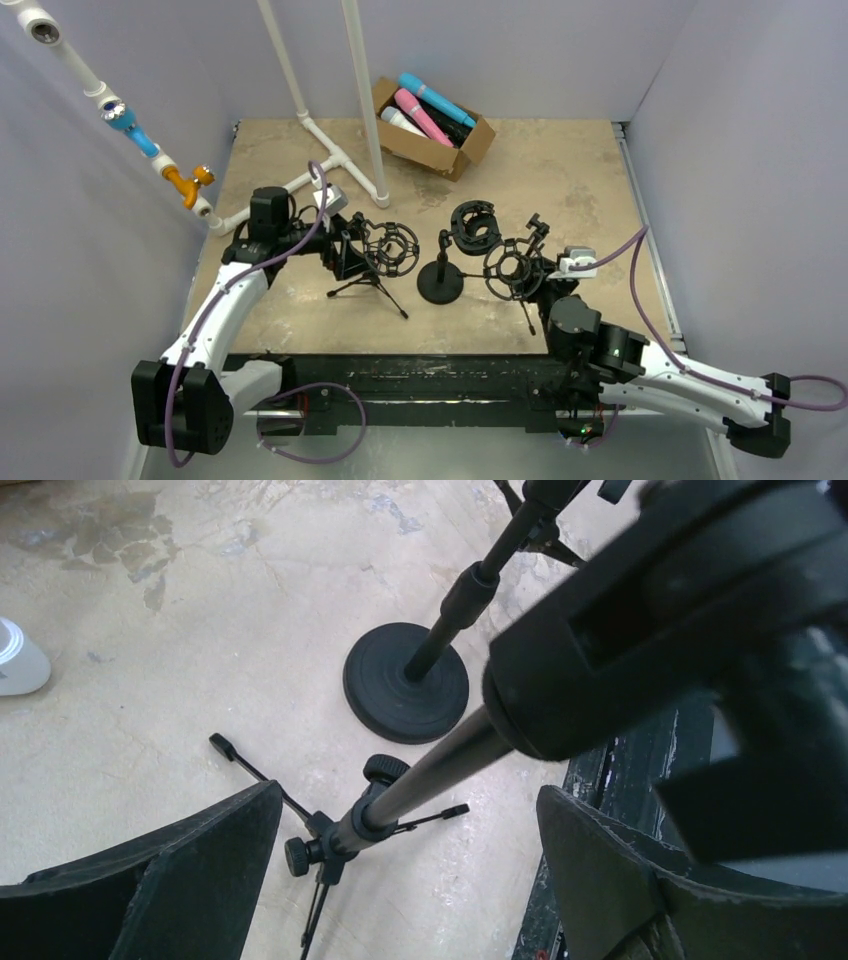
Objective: Attach the microphones to the stand
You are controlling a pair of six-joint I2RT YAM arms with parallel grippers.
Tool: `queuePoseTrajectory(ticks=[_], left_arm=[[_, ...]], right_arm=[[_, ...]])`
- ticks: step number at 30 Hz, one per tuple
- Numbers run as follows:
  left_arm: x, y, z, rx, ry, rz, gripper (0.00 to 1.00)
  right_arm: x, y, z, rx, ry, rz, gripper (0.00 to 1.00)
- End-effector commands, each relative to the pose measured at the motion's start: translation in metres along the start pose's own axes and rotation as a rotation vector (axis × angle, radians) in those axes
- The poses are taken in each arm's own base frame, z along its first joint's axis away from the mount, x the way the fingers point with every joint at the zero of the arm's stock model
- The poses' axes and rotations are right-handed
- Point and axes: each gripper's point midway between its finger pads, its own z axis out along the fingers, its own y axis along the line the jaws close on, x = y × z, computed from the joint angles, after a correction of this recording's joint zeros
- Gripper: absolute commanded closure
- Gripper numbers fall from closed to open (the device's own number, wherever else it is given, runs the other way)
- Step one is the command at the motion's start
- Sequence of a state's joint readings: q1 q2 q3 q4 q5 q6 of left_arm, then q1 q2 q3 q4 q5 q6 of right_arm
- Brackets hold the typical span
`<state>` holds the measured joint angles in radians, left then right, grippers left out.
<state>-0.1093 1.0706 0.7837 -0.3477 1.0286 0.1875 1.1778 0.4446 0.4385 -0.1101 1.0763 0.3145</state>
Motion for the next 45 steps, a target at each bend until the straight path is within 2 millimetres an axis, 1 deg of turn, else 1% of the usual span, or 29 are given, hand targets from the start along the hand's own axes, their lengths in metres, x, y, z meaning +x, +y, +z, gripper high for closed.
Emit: queuePoseTrajectory(ticks=[1,4,7,9,11,13,14,16,18,19,20,21,23,25,28,30,34,38,40,43,45], left_arm=[[-0.027,0.004,0.008,0.01,-0.043,0.122,0.02],[-0.029,0.005,0.011,0.014,-0.038,0.159,0.08],[-0.033,0.007,0.013,0.008,-0.043,0.195,0.22],[-0.036,0.009,0.013,-0.003,-0.051,0.212,0.28],[-0.037,0.01,0.012,-0.007,-0.052,0.237,0.31],[-0.036,0.011,0.011,-0.009,-0.042,0.265,0.36],[-0.033,0.011,0.011,-0.009,-0.032,0.281,0.4],[-0.029,0.013,0.01,-0.019,-0.015,0.304,0.51],[-0.023,0.014,0.008,-0.028,0.002,0.314,0.6],[-0.02,0.015,0.008,-0.033,0.008,0.32,0.66],[-0.018,0.015,0.007,-0.042,0.014,0.321,0.73],[-0.017,0.018,0.006,-0.057,0.02,0.32,0.79],[-0.015,0.024,0.004,-0.095,0.033,0.322,0.89],[-0.014,0.032,0.002,-0.139,0.045,0.328,0.92],[-0.016,0.044,-0.004,-0.211,0.056,0.344,0.97],[-0.019,0.053,-0.009,-0.256,0.057,0.361,0.98],[-0.025,0.07,-0.022,-0.35,0.062,0.387,1.0],[-0.03,0.09,-0.039,-0.454,0.062,0.391,1.0],[-0.031,0.099,-0.048,-0.502,0.067,0.38,1.0],[-0.033,0.114,-0.065,-0.58,0.056,0.343,1.0],[-0.031,0.125,-0.078,-0.634,0.052,0.312,1.0]], right_arm=[[-0.043,-0.038,-0.005,0.219,-0.113,0.085,1.0],[-0.049,-0.055,-0.011,0.288,-0.137,0.127,1.0],[-0.055,-0.075,-0.016,0.42,-0.182,0.161,1.0],[-0.054,-0.083,-0.017,0.518,-0.204,0.143,1.0],[-0.054,-0.093,-0.012,0.603,-0.27,0.216,1.0],[-0.05,-0.111,-0.006,0.696,-0.301,0.197,1.0],[-0.047,-0.113,0.0,0.731,-0.286,0.158,1.0],[-0.042,-0.102,0.015,0.75,-0.259,0.089,1.0],[-0.042,-0.088,0.029,0.751,-0.273,0.087,1.0],[-0.043,-0.086,0.034,0.752,-0.303,0.09,1.0],[-0.049,-0.086,0.038,0.741,-0.346,0.088,1.0],[-0.051,-0.088,0.041,0.76,-0.32,-0.02,1.0],[-0.057,-0.08,0.055,0.774,-0.335,-0.07,1.0],[-0.061,-0.083,0.062,0.797,-0.362,-0.057,1.0],[-0.066,-0.096,0.067,0.85,-0.398,-0.04,1.0],[-0.069,-0.104,0.069,0.88,-0.413,-0.044,1.0],[-0.071,-0.119,0.063,0.908,-0.443,0.005,1.0],[-0.058,-0.129,0.053,0.905,-0.445,0.043,1.0],[-0.052,-0.135,0.052,0.919,-0.442,0.048,1.0],[-0.047,-0.132,0.063,0.923,-0.435,0.028,1.0],[-0.048,-0.134,0.069,0.939,-0.446,0.037,1.0]])
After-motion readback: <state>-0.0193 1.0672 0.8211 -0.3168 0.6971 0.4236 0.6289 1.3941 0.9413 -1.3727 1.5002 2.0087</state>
